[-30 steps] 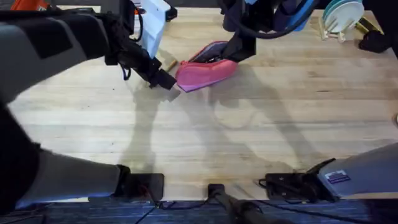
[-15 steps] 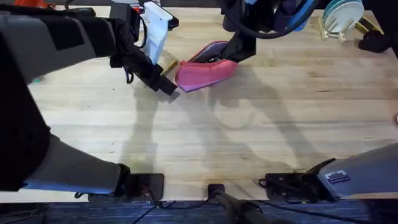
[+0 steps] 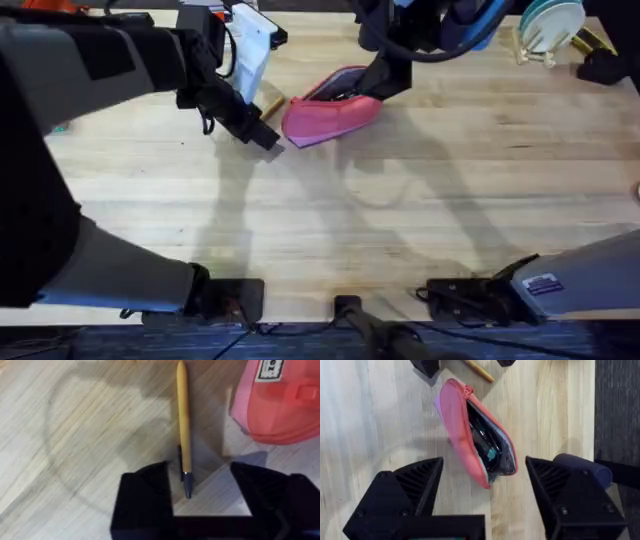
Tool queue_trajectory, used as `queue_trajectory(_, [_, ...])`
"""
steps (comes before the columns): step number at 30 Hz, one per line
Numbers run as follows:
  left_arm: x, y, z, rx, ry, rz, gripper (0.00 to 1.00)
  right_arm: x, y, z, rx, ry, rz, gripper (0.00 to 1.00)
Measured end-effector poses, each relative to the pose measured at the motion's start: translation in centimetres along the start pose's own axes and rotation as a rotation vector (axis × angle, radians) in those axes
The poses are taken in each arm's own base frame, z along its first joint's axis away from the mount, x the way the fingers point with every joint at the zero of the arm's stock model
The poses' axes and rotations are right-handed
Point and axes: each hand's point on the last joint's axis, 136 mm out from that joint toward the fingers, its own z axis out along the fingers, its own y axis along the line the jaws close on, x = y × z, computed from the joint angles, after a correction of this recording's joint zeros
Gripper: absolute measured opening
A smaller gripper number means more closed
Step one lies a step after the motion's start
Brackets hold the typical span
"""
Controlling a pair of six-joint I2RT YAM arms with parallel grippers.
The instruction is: Unzip the bag, pick up the pens from the table one at a time and place them inside, then zip the bag closed.
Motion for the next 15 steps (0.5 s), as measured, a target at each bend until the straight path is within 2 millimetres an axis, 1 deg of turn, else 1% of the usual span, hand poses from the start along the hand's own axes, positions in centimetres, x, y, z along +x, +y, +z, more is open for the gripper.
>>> queue_trajectory(2, [0.01,-0.01,0.0,0.0,0.0,0.0,0.68,0.0,0.0,0.01,0.0,0.0,0.0,0.995])
queue_trajectory(4, [0.02,-0.02,0.0,0.001,0.001,-0.002,0.611,0.0,0.0,0.01,0.0,0.0,0.0,0.996])
queue_trajectory(5, [0.02,-0.02,-0.01,0.001,0.001,-0.002,0.536,0.0,0.0,0.0,0.0,0.0,0.0,0.996])
queue_trajectory(7, [0.02,-0.03,-0.02,0.001,0.001,-0.004,0.324,0.0,0.0,0.0,0.0,0.0,0.0,0.996])
queue_trajectory(8, [0.01,-0.02,-0.03,0.001,0.001,-0.001,0.246,0.0,0.0,0.01,0.0,0.0,0.0,0.996])
queue_trajectory(10, [-0.06,-0.07,-0.04,0.004,-0.002,-0.005,0.117,0.0,0.0,0.01,0.0,0.0,0.0,0.996])
queue_trajectory(11, [-0.18,-0.09,-0.09,0.006,-0.007,-0.003,0.068,0.0,0.0,0.0,0.0,0.0,0.0,0.996])
queue_trajectory(15, [-0.23,-0.08,-0.14,0.005,-0.008,-0.003,0.055,0.0,0.0,0.0,0.0,0.0,0.0,0.996])
